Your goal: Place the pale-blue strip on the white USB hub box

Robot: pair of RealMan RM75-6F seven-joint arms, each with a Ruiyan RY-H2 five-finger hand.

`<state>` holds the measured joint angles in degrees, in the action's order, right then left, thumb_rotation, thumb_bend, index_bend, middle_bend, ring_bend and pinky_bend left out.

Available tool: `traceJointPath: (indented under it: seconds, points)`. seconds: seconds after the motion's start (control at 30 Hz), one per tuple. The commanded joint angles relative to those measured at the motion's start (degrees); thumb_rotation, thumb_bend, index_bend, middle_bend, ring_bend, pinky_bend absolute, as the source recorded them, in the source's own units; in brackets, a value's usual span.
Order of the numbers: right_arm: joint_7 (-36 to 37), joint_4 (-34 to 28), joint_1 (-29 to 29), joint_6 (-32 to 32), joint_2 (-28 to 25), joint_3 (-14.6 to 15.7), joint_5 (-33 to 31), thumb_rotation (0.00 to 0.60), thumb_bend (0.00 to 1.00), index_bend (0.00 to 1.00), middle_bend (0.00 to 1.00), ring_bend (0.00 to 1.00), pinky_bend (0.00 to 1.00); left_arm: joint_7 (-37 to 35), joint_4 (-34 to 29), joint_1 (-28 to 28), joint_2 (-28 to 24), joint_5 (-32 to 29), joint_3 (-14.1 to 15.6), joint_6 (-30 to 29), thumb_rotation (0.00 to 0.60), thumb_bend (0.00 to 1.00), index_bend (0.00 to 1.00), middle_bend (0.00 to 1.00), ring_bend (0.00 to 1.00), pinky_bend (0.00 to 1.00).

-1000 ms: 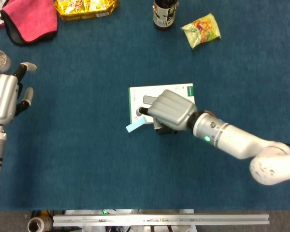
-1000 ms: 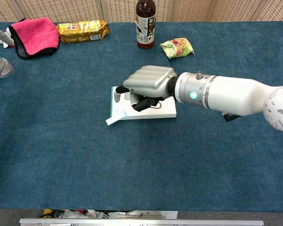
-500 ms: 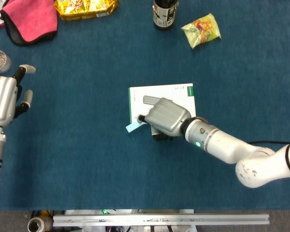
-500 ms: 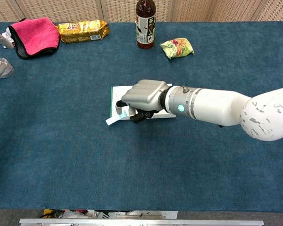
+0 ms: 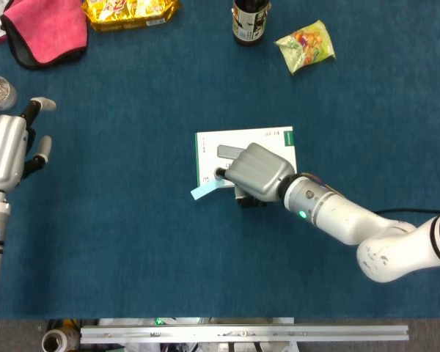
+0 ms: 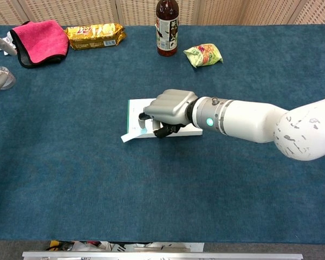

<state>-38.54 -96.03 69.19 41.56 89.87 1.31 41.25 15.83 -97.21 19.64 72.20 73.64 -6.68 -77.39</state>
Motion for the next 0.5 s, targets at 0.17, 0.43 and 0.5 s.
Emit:
traceJointPath:
  seconds: [0.17,0.43,0.5]
  points:
    - [0.2,0.6,0.4,0.2,0.0,1.0,-1.1,0.252,1.00,0.26,1.00,1.00,1.00,0.5,-0.4,0.0,0.0,-0.3,-0.2,0.4,0.600,0.39,0.31,0.96,0.98,1.00]
    - [0.8,0.9,0.8,0.5,0.2,1.4,-1.4,0.284,1.00,0.27,1.00,1.00,1.00,0.8,-0.5,0.0,0.0,-0.8,-0.6,0.7,0.600,0.39,0.31,0.96,0.98,1.00]
    - [1.2,0.4,0.7,1.0,-0.1,1.3,-0.8,0.286,1.00,0.27,1.00,1.00,1.00,0.7,-0.5,-0.1,0.0,-0.7,-0.7,0.7,0.600,0.39,0.31,0.96,0.98,1.00]
